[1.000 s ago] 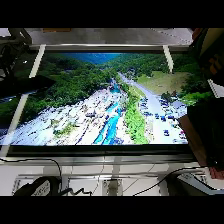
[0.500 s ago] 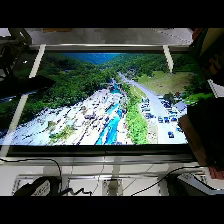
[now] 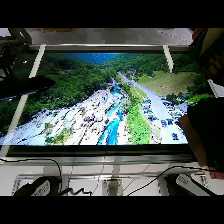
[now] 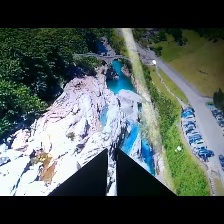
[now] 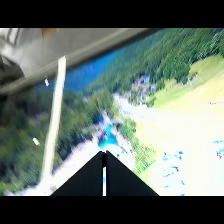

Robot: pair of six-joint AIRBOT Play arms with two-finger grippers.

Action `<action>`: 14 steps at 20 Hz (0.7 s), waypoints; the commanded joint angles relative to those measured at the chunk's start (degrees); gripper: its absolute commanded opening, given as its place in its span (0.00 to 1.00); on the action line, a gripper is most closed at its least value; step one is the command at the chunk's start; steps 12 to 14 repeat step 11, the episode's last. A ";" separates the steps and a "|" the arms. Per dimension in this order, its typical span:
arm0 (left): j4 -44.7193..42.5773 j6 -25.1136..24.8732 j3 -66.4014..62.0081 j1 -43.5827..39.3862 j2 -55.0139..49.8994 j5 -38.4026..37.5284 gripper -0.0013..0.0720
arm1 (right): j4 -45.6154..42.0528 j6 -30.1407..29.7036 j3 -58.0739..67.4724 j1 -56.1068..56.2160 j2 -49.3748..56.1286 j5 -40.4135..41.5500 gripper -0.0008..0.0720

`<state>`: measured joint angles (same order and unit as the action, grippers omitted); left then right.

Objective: Fold the clothes and pants, and hang the long-sleeved shirts on hangers.

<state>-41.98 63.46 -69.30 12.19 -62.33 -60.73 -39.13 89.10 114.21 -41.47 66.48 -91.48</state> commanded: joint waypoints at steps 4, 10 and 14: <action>-0.02 0.00 0.02 0.04 0.00 0.02 0.10 | -34.77 -5.38 0.20 35.58 0.04 8.79 0.04; 0.00 0.00 0.02 0.04 0.02 0.02 0.10 | -47.58 -2.36 -5.81 58.82 4.20 16.39 0.04; -0.02 0.00 0.02 0.04 0.00 0.02 0.10 | -47.84 -1.20 -7.76 60.65 5.64 16.33 0.04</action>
